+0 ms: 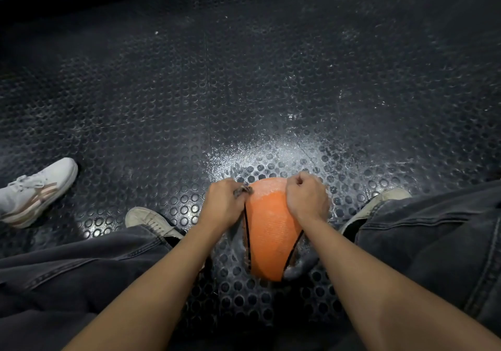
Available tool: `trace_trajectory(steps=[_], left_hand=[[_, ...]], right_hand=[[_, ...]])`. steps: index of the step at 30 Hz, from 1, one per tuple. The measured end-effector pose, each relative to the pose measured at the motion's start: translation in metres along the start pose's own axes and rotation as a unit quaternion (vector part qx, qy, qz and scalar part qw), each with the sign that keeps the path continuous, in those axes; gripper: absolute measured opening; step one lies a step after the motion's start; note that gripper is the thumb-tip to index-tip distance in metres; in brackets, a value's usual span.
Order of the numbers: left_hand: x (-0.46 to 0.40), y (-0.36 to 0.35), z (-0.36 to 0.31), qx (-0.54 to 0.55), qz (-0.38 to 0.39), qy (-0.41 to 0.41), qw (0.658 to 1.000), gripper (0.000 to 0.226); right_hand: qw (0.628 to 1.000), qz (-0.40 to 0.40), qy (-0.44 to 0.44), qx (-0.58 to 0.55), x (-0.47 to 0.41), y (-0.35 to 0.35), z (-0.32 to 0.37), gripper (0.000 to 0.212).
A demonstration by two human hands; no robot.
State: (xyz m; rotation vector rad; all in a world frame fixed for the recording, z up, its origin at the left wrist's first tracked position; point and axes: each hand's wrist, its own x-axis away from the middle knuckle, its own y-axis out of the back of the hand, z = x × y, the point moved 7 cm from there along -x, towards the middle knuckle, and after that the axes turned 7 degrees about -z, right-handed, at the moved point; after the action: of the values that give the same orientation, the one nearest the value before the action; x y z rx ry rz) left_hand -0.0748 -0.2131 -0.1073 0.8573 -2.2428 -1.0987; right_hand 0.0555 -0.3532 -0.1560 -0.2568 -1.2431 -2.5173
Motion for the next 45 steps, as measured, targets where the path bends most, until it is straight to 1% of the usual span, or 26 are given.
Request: trace_trajectory(steps=[1, 2, 5, 6, 8, 10, 11, 13, 14, 15, 16, 18, 19, 20, 23, 24, 27, 28, 32, 33, 36, 37, 40, 41, 44, 45], left_hand=[[-0.003, 0.000, 0.000, -0.010, -0.009, 0.015, 1.000, 0.018], [-0.002, 0.000, -0.004, -0.017, -0.010, 0.000, 1.000, 0.019], [0.016, -0.007, -0.017, 0.000, 0.036, -0.083, 0.996, 0.016], [0.019, -0.007, -0.017, 0.004, 0.044, -0.090, 0.995, 0.016], [0.008, -0.004, -0.006, 0.004, 0.019, -0.031, 0.999, 0.014], [0.000, 0.000, 0.001, -0.009, -0.007, 0.030, 0.999, 0.023], [0.001, 0.000, -0.002, -0.013, -0.011, 0.020, 1.000, 0.023], [0.010, -0.003, -0.015, -0.012, 0.011, -0.051, 0.999, 0.014], [0.017, -0.005, -0.022, -0.012, 0.027, -0.090, 0.995, 0.015], [0.021, -0.005, -0.024, -0.006, 0.032, -0.105, 0.994, 0.017], [0.018, -0.003, -0.019, -0.004, 0.026, -0.087, 0.996, 0.017], [0.005, 0.002, -0.006, -0.007, -0.008, -0.009, 1.000, 0.018], [0.002, 0.003, -0.003, -0.014, -0.018, 0.012, 1.000, 0.019], [0.003, 0.002, -0.005, -0.024, -0.018, 0.004, 1.000, 0.019], [0.015, -0.005, -0.025, -0.015, 0.032, -0.089, 0.995, 0.017], [0.016, -0.005, -0.026, -0.010, 0.039, -0.094, 0.995, 0.017], [0.000, 0.003, -0.010, -0.020, -0.010, -0.010, 1.000, 0.016], [-0.001, 0.003, -0.009, -0.024, -0.012, -0.001, 1.000, 0.017], [0.014, -0.008, -0.032, -0.018, 0.041, -0.095, 0.994, 0.017], [0.011, -0.007, -0.028, -0.018, 0.036, -0.083, 0.996, 0.017], [-0.005, 0.002, -0.010, -0.031, -0.021, 0.006, 0.999, 0.017], [-0.005, 0.000, -0.012, -0.038, -0.018, -0.001, 0.999, 0.017], [0.009, -0.009, -0.032, -0.036, 0.038, -0.101, 0.994, 0.016], [0.009, -0.009, -0.030, -0.027, 0.044, -0.102, 0.993, 0.016], [-0.007, 0.001, -0.005, -0.043, -0.002, -0.006, 0.999, 0.018], [-0.008, 0.002, -0.004, -0.052, -0.006, 0.006, 0.999, 0.020]], right_hand=[[1.000, -0.001, 0.000, 0.007, 0.001, -0.001, 0.001, 0.025], [1.000, -0.006, -0.001, 0.016, 0.002, -0.001, 0.001, 0.024], [1.000, -0.013, 0.001, 0.020, -0.002, 0.003, -0.004, 0.025], [1.000, -0.005, 0.006, 0.016, -0.004, 0.003, -0.004, 0.026], [1.000, 0.006, 0.013, 0.012, -0.003, 0.003, 0.000, 0.026], [1.000, -0.002, 0.015, 0.015, 0.000, 0.001, 0.005, 0.024], [1.000, -0.007, 0.008, 0.019, 0.001, 0.001, 0.005, 0.023], [1.000, -0.011, -0.001, 0.021, 0.001, 0.003, 0.003, 0.021], [1.000, -0.009, -0.002, 0.019, 0.000, 0.004, 0.001, 0.022], [1.000, -0.005, 0.005, 0.019, -0.001, 0.004, 0.001, 0.023], [1.000, 0.000, 0.012, 0.019, 0.000, 0.005, 0.003, 0.023], [1.000, 0.000, 0.018, 0.017, 0.003, 0.005, 0.009, 0.020], [1.000, -0.002, 0.020, 0.023, 0.005, 0.004, 0.012, 0.019], [0.999, -0.005, 0.018, 0.033, 0.006, 0.003, 0.013, 0.018], [0.999, -0.002, 0.003, 0.041, 0.003, 0.005, 0.008, 0.020], [0.999, 0.004, 0.002, 0.035, 0.002, 0.005, 0.006, 0.020], [0.999, 0.004, 0.008, 0.032, 0.003, 0.005, 0.010, 0.018], [0.999, 0.005, 0.006, 0.034, 0.004, 0.004, 0.011, 0.017], [0.999, 0.009, -0.003, 0.034, 0.003, 0.008, 0.007, 0.016], [0.999, 0.013, 0.001, 0.032, 0.004, 0.009, 0.007, 0.016], [0.999, 0.009, 0.015, 0.041, 0.008, 0.006, 0.013, 0.019], [0.999, 0.008, 0.015, 0.051, 0.009, 0.004, 0.014, 0.021], [0.998, 0.004, 0.011, 0.058, 0.008, 0.005, 0.012, 0.024], [0.999, 0.007, 0.012, 0.053, 0.007, 0.005, 0.011, 0.023], [0.999, 0.012, 0.017, 0.049, 0.008, 0.003, 0.013, 0.022], [0.999, 0.011, 0.018, 0.051, 0.009, 0.002, 0.015, 0.022]])
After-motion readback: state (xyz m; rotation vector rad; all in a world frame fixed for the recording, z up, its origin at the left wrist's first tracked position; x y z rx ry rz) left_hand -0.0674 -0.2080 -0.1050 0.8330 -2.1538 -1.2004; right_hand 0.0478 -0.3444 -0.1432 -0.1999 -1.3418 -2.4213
